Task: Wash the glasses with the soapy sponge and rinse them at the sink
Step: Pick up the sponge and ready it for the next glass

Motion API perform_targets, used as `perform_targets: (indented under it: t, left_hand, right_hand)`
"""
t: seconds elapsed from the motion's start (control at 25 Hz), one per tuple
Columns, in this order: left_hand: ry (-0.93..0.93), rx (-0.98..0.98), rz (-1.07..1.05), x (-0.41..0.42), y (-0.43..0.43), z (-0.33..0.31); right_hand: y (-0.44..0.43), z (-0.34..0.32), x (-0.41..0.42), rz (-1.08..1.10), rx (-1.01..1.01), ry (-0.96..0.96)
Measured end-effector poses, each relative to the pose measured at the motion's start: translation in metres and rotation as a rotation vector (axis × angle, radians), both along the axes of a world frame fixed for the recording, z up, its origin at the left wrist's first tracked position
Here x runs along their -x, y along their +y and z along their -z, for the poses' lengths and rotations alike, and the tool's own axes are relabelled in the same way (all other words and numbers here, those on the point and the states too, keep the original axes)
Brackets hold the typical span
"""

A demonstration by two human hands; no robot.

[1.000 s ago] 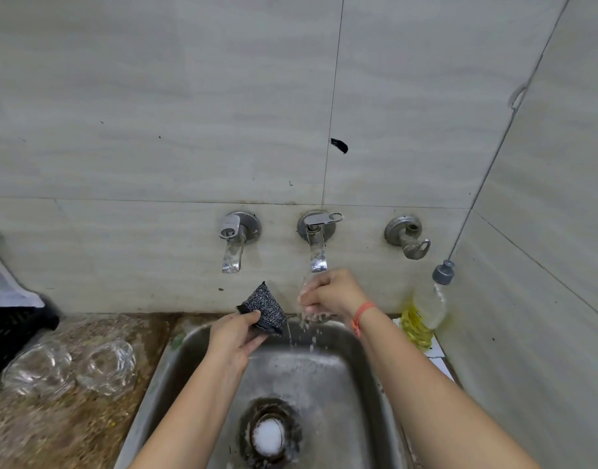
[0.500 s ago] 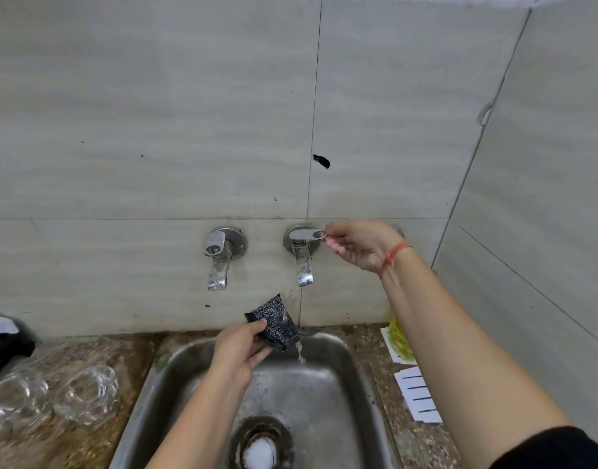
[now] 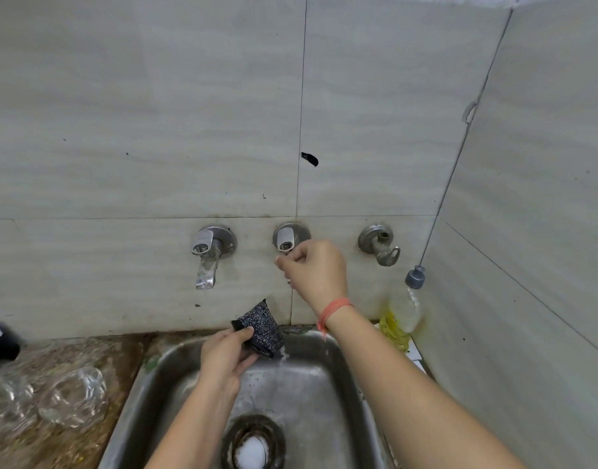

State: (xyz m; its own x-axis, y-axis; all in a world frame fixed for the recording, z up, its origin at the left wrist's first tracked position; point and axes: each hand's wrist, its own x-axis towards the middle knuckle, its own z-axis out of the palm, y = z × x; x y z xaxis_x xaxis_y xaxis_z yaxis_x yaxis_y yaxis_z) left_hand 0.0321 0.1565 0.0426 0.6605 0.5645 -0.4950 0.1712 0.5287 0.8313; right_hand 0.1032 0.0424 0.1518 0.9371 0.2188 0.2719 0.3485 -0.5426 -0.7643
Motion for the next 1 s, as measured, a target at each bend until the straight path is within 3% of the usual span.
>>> perform_targets:
  t: [0.36, 0.6, 1.0]
  left_hand:
    - [0.095, 0.048, 0.095, -0.012, -0.024, 0.016]
    - [0.137, 0.05, 0.142, -0.032, -0.038, 0.03]
    - [0.184, 0.035, 0.157, -0.043, -0.051, 0.039]
  right_hand:
    - [-0.091, 0.094, -0.009, 0.153, -0.256, 0.42]
    - [-0.129, 0.141, -0.015, 0.713, -0.405, 0.032]
    - [-0.129, 0.169, -0.084, 0.747, -0.638, 0.321]
